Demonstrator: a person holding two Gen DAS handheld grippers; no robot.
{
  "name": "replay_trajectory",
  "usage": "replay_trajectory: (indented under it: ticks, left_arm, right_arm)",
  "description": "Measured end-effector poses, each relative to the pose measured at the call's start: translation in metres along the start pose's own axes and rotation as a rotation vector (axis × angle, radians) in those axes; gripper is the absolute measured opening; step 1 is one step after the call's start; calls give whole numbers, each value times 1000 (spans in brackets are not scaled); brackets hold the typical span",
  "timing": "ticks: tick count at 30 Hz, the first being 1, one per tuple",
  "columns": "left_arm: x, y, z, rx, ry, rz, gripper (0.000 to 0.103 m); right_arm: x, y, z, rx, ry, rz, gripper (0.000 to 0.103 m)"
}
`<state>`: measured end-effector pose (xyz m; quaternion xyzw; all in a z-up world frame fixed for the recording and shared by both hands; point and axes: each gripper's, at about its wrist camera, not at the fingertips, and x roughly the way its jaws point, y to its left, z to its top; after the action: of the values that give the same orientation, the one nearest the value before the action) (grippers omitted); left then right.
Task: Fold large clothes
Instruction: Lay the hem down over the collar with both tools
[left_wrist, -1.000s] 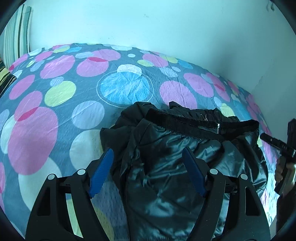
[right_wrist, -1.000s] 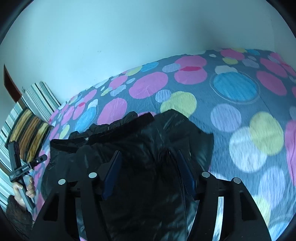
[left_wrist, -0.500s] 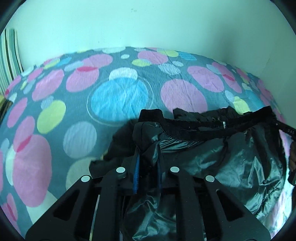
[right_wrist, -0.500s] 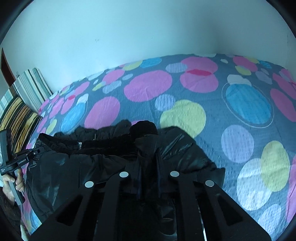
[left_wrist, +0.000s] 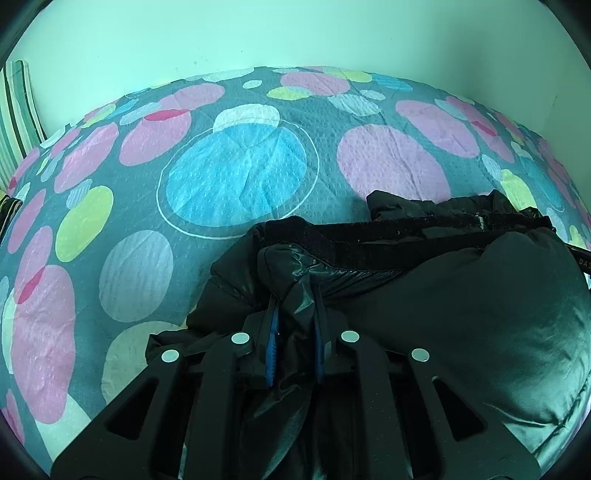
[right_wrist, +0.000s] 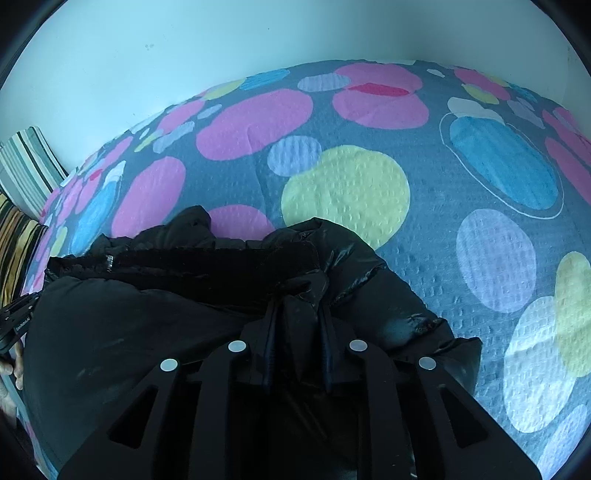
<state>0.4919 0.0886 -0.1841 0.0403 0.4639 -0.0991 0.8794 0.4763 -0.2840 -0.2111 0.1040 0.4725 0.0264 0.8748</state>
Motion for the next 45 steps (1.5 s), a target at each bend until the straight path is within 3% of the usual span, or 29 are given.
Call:
replay_trajectory:
  ticks: [7, 9, 14, 18, 22, 25, 28, 31, 34, 45]
  left_arm:
    - [-9, 0, 4, -17, 3, 17, 20]
    - [-17, 3, 4, -41, -4, 37, 27]
    - [-53, 12, -2, -92, -46, 53, 32]
    - [-83, 1, -10, -118, -89, -7, 35]
    - [-91, -28, -20, -102, -107, -64, 42]
    - [-76, -48, -24, -92, -74, -84, 42]
    - [-57, -54, -28, -97, -49, -61, 42]
    - [-42, -54, -31, -101, -34, -43, 43]
    - [-34, -58, -32, -73, -40, -8, 43]
    - [-31, -64, -35, -57, -66, 42, 42]
  right_arm:
    - [-1, -1, 1, 7, -4, 6, 21]
    - [-6, -2, 2, 11, -12, 22, 23]
    - [-36, -8, 3, 54, -64, 16, 36]
    - [-74, -1, -4, 79, -139, 28, 36]
    - [-91, 25, -15, 47, -155, 85, 36]
    - [-87, 47, -21, 25, -131, 142, 36]
    - [-71, 67, -27, -7, -104, 143, 36]
    - [-49, 78, -34, -57, -90, 77, 35]
    - [-28, 73, -38, -46, -77, 71, 34]
    - [-18, 78, -42, -78, -111, 29, 34]
